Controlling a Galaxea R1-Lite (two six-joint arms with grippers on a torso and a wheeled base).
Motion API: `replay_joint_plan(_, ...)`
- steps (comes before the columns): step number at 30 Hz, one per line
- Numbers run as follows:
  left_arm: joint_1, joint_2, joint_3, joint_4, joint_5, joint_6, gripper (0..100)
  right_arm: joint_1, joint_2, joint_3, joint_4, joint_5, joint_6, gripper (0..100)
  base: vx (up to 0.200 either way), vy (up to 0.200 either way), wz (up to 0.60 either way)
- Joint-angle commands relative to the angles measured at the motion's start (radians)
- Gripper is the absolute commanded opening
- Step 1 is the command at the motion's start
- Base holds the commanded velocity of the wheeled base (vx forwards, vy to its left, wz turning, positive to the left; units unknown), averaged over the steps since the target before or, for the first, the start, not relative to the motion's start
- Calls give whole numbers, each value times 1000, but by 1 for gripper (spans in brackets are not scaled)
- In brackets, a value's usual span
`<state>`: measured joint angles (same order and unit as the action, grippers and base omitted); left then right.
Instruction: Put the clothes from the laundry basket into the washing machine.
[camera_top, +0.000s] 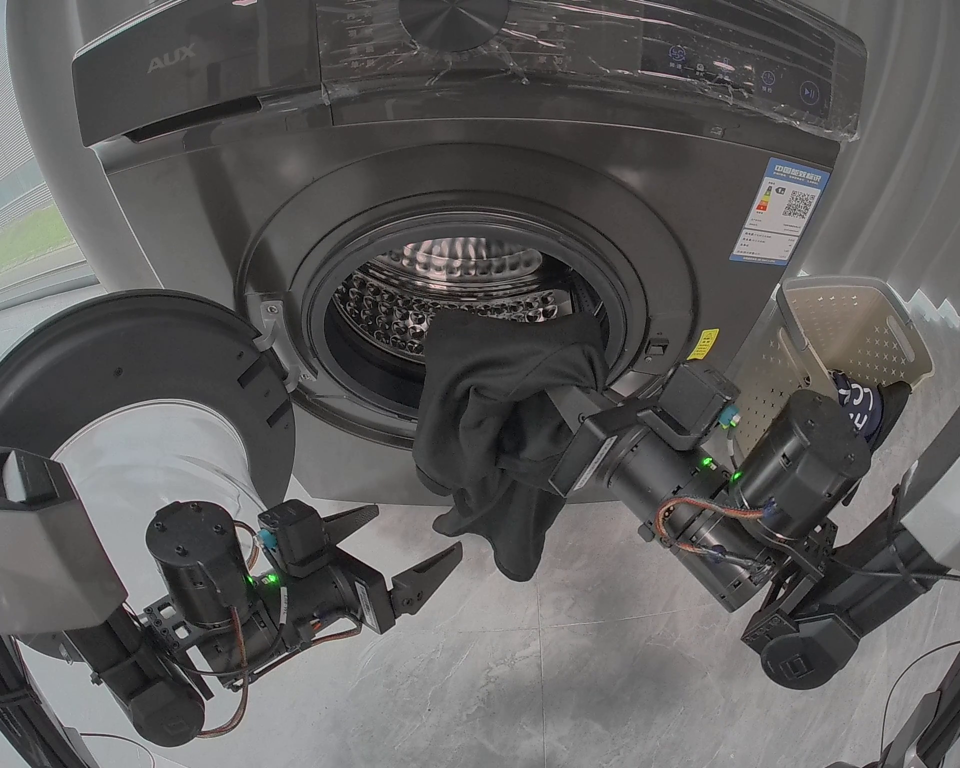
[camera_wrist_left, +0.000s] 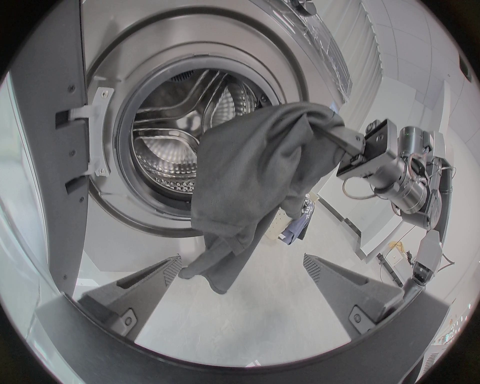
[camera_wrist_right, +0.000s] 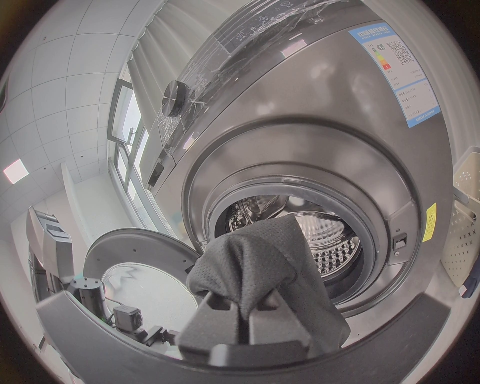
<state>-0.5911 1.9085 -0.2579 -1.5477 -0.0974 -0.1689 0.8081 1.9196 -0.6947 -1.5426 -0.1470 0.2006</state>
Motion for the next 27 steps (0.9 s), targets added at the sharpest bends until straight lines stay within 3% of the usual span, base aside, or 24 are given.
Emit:
replay_joint_plan(1,4,47,0,-2,-1,0,100,6,-4,-5,-1,1,0,0,0,0,0)
replay_joint_plan(9,34,55,-72,0,7,-14,100,14,-10,3,-1,0,2,0,0,0,0)
replay_joint_plan(22,43,133,-110,-2,12,2,100,33,-97,50,6,0,0,0,0,0,0)
replay_joint_plan(25,42,144,-133,0,21,3,100,37,-105,64,1,0,0,0,0,0,0)
replay_joint_plan(27,42,168,-201,-2,54,3,100,56,-119,73,1,0,0,0,0,0,0)
